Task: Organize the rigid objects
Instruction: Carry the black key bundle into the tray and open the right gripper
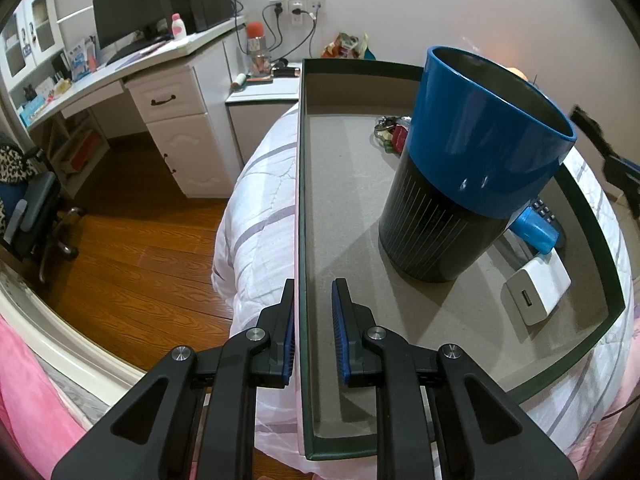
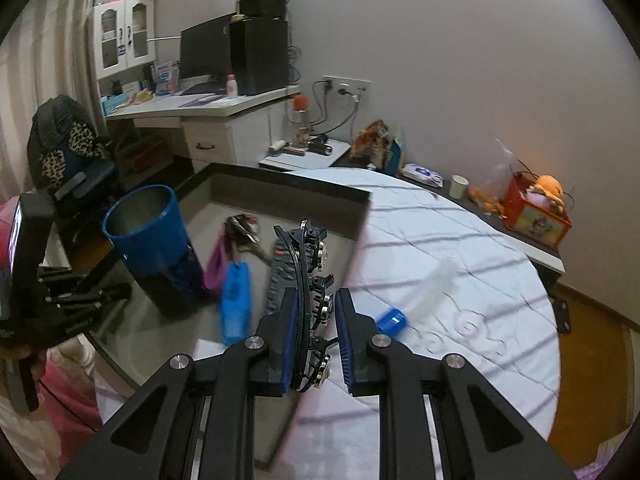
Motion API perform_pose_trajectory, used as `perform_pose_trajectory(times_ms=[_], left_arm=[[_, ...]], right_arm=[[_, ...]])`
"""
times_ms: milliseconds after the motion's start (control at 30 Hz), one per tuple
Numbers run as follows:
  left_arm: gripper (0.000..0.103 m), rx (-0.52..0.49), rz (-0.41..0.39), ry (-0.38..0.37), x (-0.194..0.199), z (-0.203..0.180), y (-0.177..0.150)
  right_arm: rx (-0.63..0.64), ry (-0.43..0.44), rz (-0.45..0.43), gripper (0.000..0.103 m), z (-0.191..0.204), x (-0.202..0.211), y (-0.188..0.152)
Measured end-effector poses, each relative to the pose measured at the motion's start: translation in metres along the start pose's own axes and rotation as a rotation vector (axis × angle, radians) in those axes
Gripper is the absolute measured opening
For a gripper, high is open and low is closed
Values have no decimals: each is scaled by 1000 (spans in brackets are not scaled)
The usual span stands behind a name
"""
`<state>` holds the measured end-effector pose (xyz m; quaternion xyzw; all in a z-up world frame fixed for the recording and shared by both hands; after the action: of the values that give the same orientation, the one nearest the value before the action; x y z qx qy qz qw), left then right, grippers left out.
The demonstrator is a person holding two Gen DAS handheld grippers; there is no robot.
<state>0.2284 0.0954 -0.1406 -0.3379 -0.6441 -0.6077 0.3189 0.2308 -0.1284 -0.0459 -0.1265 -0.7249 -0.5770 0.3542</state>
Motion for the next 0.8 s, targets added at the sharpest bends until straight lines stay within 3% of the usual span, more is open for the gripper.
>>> perform_pose_trajectory(times_ms=[333, 800], left_arm=[[15, -1, 0, -4, -3, 2, 1], [16, 0, 0, -5, -4, 2, 1]], right_arm=[[29, 45, 52, 19, 35, -35, 10], [43, 55, 139, 19, 48, -66, 9]])
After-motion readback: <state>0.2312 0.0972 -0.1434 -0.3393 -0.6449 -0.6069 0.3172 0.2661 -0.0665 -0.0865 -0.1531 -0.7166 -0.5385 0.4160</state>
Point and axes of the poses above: each gripper's, at about its wrist camera, not at the fingertips, and x roughly against the way its jaws point, z to its left, y to its top, the point moved 4 cm from there along -x, roughly the way its jaws point, and after that the axes turned 5 degrees about -y, right-handed, at the moved point
